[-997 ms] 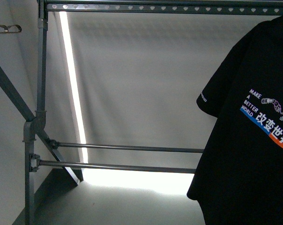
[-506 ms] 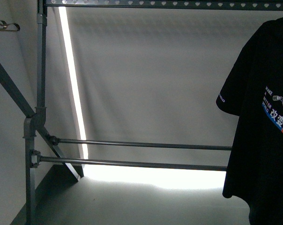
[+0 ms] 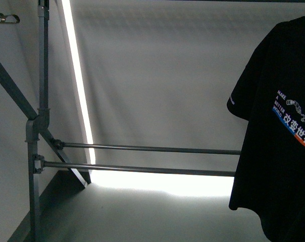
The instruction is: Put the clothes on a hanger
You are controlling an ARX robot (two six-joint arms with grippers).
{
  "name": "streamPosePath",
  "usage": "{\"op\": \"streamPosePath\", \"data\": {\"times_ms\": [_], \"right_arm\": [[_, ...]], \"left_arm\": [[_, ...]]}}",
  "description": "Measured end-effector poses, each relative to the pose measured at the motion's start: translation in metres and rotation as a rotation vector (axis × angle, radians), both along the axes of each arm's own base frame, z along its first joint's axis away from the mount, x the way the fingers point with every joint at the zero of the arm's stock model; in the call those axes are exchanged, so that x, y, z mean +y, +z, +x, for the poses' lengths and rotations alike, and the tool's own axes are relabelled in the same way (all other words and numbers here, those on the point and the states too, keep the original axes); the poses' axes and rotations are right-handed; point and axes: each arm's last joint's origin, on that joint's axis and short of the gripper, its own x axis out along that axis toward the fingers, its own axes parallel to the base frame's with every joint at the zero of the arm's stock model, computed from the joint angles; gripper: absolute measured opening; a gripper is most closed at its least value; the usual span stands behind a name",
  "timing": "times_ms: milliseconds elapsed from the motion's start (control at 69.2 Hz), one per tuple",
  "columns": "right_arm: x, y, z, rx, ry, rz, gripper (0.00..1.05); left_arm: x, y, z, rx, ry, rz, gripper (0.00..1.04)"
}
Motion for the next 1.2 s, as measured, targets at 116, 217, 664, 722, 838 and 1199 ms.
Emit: {"op": "streamPosePath", "data": {"times_ms": [116,217,664,722,838,1199], "right_arm": [[0.002,-0.001,-0.005,-0.008,0.005,0.004,0.56],[0.006,0.002,-0.012,-0.027,0.020,0.004,0.73],[0.029,0.073,-0.096,-0.366,0.067,-0.027,0.97],[0.033,0.078,-0.113,-0.439,0.059,-0.038,0.97],[0.046,0.082,-0.158,-0.596,0.050,-0.046,0.97],[0.084,0.025,-0.270,-0.748,0.025,0.023,0.76]], "left_arm": [[0.000,0.000,0.000,0.000,0.000,0.000,0.98],[0.000,0.000,0.000,0.000,0.000,0.000,0.98],[0.000,0.000,0.000,0.000,0.000,0.000,0.98],[0.000,0.000,0.000,0.000,0.000,0.000,0.98],[0.000,0.000,0.000,0.000,0.000,0.000,0.98],[0.000,0.000,0.000,0.000,0.000,0.000,0.98]]}}
